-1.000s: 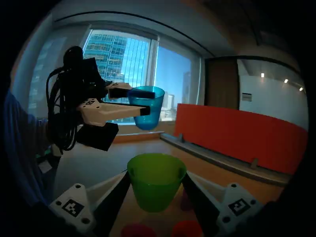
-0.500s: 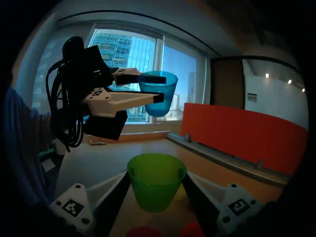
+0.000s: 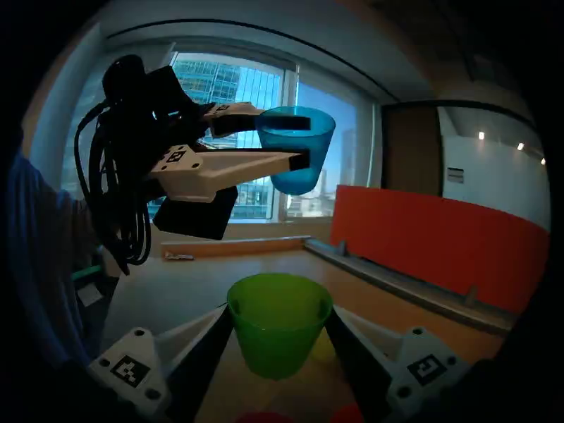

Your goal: Pour water

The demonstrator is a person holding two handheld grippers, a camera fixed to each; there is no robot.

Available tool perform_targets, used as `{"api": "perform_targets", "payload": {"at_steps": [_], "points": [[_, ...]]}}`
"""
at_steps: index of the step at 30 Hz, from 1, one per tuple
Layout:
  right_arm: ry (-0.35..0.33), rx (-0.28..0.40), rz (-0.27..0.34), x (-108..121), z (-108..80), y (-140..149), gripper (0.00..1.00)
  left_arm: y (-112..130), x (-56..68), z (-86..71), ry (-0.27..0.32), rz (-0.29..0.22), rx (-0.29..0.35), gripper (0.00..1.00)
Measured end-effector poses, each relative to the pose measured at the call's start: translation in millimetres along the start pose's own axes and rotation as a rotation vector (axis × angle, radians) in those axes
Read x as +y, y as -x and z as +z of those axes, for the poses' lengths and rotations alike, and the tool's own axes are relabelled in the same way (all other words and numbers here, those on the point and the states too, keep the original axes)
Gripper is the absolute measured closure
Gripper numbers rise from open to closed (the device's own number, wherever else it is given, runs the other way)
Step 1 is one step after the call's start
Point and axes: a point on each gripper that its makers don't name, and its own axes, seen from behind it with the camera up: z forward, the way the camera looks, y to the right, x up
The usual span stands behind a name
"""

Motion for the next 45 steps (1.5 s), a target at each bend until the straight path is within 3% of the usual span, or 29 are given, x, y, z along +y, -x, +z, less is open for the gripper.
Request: {"api": "perform_targets", "payload": {"at_steps": [45], "points": [[-0.003, 0.011, -0.001, 0, 0.9, -3, 0.09, -11, 6.6, 11.9, -0.02, 0.264, 0.011, 0.15]]}}
